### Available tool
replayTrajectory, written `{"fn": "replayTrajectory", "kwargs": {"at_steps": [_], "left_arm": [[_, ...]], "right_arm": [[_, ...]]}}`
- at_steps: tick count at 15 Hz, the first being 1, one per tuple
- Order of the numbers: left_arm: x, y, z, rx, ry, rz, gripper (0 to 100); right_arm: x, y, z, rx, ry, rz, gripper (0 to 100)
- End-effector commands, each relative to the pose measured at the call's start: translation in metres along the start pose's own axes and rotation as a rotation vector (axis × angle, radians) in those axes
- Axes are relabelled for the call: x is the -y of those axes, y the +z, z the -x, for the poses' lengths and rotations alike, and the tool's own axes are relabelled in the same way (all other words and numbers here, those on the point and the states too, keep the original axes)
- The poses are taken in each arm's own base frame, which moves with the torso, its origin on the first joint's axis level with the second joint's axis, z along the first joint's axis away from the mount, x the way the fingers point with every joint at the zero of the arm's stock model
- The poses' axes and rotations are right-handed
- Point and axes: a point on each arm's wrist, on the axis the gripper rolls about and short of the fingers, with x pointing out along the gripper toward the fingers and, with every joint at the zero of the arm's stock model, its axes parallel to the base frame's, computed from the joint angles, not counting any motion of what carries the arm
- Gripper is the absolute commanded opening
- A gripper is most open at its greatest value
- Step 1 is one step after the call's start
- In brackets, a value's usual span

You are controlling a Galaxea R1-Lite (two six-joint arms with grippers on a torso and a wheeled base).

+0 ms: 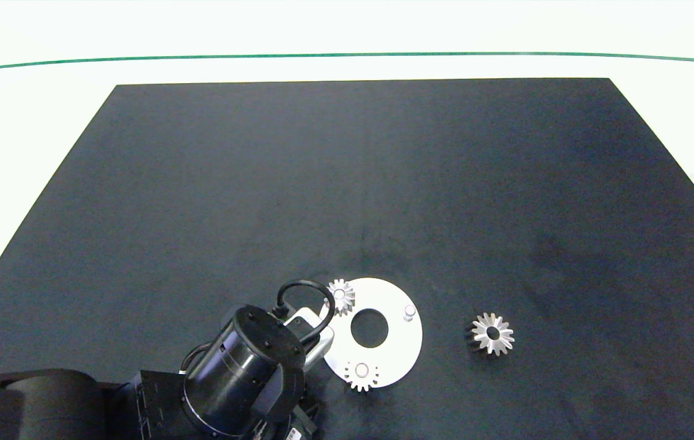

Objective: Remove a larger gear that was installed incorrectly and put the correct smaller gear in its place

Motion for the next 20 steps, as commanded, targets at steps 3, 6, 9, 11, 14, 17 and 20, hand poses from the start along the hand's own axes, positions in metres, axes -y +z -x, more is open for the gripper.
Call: {"fn": "replayTrajectory", "kwargs": {"at_steps": [3,6,9,11,14,17,20], "left_arm": [[0.0,-0.001,-0.001,-0.006,0.002,0.0,45],[0.0,-0.005,-0.001,-0.01,0.002,-0.003,39],[0.001,-0.005,-0.001,-0.012,0.0,-0.008,33],[0.002,-0.006,-0.001,-0.013,-0.003,-0.017,30],[0.0,-0.002,0.005,0.013,-0.003,-0.009,24],[-0.007,0.006,0.017,0.062,0.006,-0.022,19],[-0.015,0.021,0.036,0.084,0.011,-0.053,19]], "right_arm": [[0.0,0.0,0.0,-0.003,0.003,0.003,100],[0.0,0.0,0.001,0.005,0.011,0.002,100],[0.0,0.0,0.001,0.006,0.014,0.002,100],[0.0,0.0,0.002,0.007,0.016,0.002,100],[0.0,0.0,0.002,0.007,0.016,0.002,100],[0.0,0.0,0.002,0.007,0.016,0.002,100],[0.0,0.0,0.002,0.009,0.015,0.003,100]]}}
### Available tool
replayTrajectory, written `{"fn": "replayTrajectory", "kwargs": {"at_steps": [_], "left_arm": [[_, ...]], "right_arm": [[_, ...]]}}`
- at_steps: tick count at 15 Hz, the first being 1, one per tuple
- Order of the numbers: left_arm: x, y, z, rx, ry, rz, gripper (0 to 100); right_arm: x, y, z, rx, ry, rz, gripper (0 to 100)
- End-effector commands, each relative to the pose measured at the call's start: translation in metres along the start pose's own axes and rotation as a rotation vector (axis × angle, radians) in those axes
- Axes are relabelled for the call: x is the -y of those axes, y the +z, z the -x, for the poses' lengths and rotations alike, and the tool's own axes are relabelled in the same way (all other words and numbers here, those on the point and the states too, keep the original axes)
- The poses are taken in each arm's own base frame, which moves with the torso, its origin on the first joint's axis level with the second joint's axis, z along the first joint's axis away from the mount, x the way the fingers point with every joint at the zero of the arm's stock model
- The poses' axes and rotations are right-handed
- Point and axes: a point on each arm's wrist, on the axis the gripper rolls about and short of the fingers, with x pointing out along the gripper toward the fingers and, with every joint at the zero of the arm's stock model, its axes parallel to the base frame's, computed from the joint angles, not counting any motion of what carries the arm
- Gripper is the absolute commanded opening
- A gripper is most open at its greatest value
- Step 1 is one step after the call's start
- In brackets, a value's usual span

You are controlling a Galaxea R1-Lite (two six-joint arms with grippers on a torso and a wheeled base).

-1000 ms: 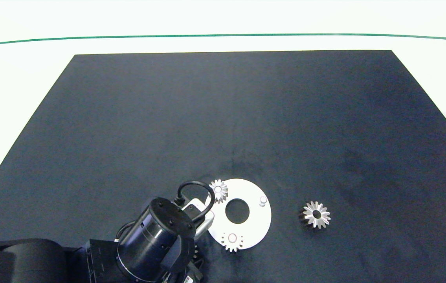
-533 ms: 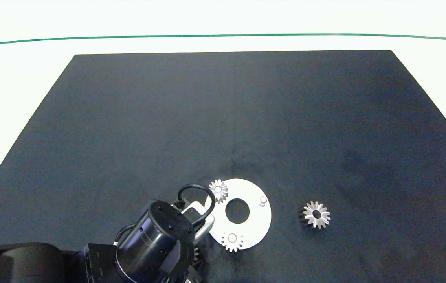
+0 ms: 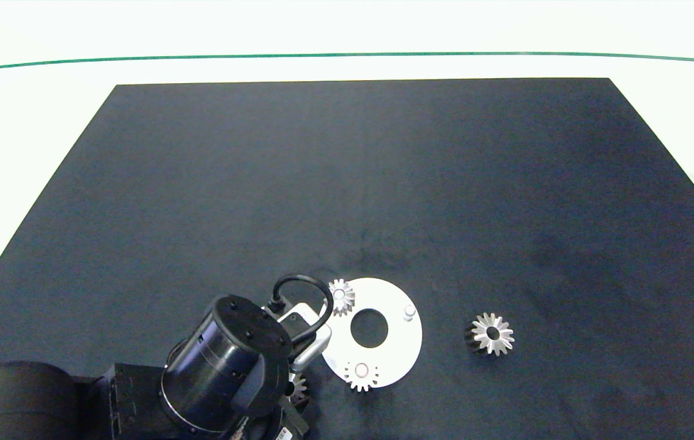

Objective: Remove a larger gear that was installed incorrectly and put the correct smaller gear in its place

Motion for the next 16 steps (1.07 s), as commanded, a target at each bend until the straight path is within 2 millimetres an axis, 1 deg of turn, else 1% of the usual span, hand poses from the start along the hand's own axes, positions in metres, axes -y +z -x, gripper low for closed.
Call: {"fn": "replayTrajectory", "kwargs": {"at_steps": [1,2,5,9,10,15,16], "left_arm": [[-0.013,0.019,0.028,0.056,0.011,-0.012,19],[-0.014,0.017,0.031,0.034,0.01,-0.026,19],[-0.011,0.008,0.027,-0.005,0.005,-0.022,19],[-0.013,0.009,0.032,0.018,0.006,-0.001,19],[-0.013,0.008,0.032,0.017,0.006,0.0,100],[-0.011,0.005,0.032,0.006,0.007,0.005,100],[-0.011,0.005,0.032,0.004,0.006,0.045,100]], "right_arm": [[0.0,-0.001,0.001,0.001,-0.001,0.002,100],[0.0,-0.001,0.002,0.004,-0.001,0.003,100],[0.0,-0.001,0.002,0.002,-0.001,0.019,100],[0.0,-0.001,0.003,0.004,-0.001,0.018,100],[0.0,-0.002,0.003,0.004,-0.001,0.018,100],[0.001,-0.001,0.006,0.016,-0.001,0.023,100],[0.001,-0.001,0.006,0.015,0.0,0.024,100]]}}
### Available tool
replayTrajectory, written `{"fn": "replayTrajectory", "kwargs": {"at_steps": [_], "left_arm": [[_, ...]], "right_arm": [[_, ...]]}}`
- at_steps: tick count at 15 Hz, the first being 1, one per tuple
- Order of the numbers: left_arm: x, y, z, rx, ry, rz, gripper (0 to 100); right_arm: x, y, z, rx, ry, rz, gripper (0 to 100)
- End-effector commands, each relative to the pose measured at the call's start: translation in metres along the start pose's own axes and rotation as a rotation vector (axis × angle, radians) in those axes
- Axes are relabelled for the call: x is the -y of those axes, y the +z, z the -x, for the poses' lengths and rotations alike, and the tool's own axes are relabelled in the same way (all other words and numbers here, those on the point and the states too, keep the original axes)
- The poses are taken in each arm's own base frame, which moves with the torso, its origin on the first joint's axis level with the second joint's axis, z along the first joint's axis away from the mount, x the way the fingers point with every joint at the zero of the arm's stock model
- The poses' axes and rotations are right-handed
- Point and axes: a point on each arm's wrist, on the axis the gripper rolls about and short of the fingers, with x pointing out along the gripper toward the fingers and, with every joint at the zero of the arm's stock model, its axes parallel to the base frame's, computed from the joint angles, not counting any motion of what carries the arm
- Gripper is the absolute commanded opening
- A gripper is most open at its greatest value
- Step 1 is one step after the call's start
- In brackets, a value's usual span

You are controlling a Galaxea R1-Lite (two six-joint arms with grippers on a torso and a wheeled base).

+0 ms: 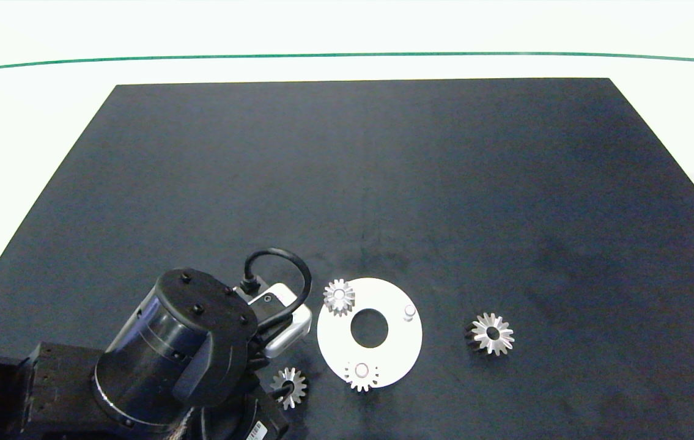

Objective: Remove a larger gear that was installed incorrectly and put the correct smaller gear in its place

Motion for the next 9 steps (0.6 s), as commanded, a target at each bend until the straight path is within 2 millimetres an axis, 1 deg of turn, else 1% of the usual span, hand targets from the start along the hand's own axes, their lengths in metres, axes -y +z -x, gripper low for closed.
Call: {"fn": "replayTrajectory", "kwargs": {"at_steps": [1,3,5,7,9], "left_arm": [[0.0,-0.001,0.0,-0.01,0.002,0.039,100],[0.001,-0.005,-0.004,-0.067,0.004,0.025,100],[0.005,-0.008,-0.015,-0.12,0.003,0.016,100],[0.008,-0.007,-0.021,-0.131,0.004,0.035,100],[0.009,-0.007,-0.023,-0.118,-0.001,0.038,100]], "right_arm": [[0.0,-0.001,0.0,-0.004,0.001,0.003,100],[0.0,-0.001,0.0,-0.002,0.001,0.003,100],[0.0,-0.001,0.0,-0.004,0.001,0.003,100],[0.0,-0.002,-0.001,-0.008,0.002,0.004,100],[0.0,-0.002,-0.001,-0.008,0.002,0.004,100]]}}
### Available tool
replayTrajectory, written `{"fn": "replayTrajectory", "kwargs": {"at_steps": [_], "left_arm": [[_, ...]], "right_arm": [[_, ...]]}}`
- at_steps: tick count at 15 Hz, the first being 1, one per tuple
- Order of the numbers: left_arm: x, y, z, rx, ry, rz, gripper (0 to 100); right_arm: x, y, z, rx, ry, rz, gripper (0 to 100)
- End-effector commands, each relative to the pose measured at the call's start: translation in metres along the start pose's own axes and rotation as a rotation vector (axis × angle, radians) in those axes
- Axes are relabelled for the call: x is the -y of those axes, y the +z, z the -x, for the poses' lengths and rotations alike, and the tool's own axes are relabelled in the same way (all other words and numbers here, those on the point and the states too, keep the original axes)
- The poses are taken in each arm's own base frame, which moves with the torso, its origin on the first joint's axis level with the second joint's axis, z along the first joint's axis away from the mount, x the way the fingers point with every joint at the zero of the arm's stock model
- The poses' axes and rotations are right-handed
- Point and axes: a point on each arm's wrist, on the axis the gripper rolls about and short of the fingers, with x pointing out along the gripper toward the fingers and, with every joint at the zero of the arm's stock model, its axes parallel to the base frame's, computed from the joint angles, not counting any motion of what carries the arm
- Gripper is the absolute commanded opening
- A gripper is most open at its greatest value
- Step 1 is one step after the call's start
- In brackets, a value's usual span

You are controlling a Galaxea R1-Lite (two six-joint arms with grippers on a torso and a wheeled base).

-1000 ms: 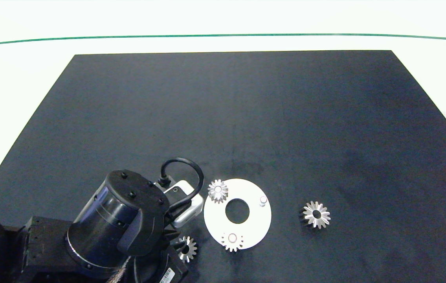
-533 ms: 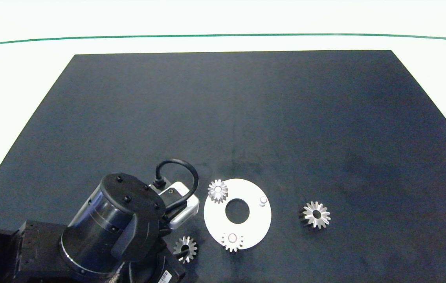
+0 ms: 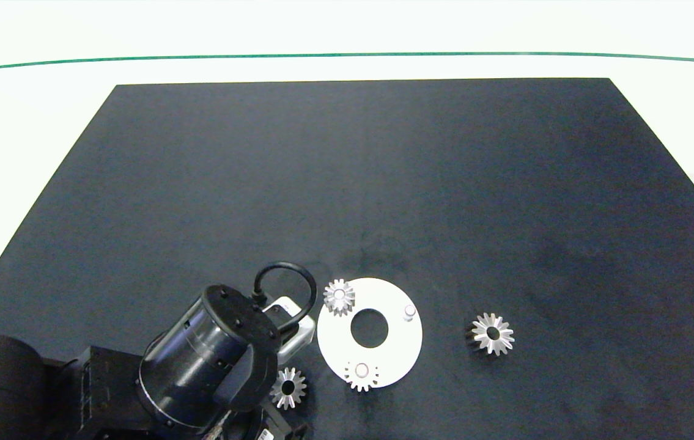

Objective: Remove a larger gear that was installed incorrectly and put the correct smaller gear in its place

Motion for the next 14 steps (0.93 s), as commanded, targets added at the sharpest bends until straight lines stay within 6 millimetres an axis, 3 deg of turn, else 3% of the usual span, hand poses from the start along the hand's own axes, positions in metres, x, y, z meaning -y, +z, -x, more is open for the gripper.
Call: {"fn": "replayTrajectory", "kwargs": {"at_steps": [1,5,14], "left_arm": [[0.004,0.0,-0.01,-0.012,0.0,-0.008,100],[0.007,0.004,-0.019,-0.001,-0.003,-0.001,99],[0.008,-0.008,-0.024,0.023,-0.006,0.014,81]], "right_arm": [[0.0,0.0,-0.001,-0.005,0.001,0.002,100],[0.0,0.0,-0.001,-0.001,0.016,0.002,100],[-0.001,0.0,-0.002,-0.005,0.017,0.003,100]]}}
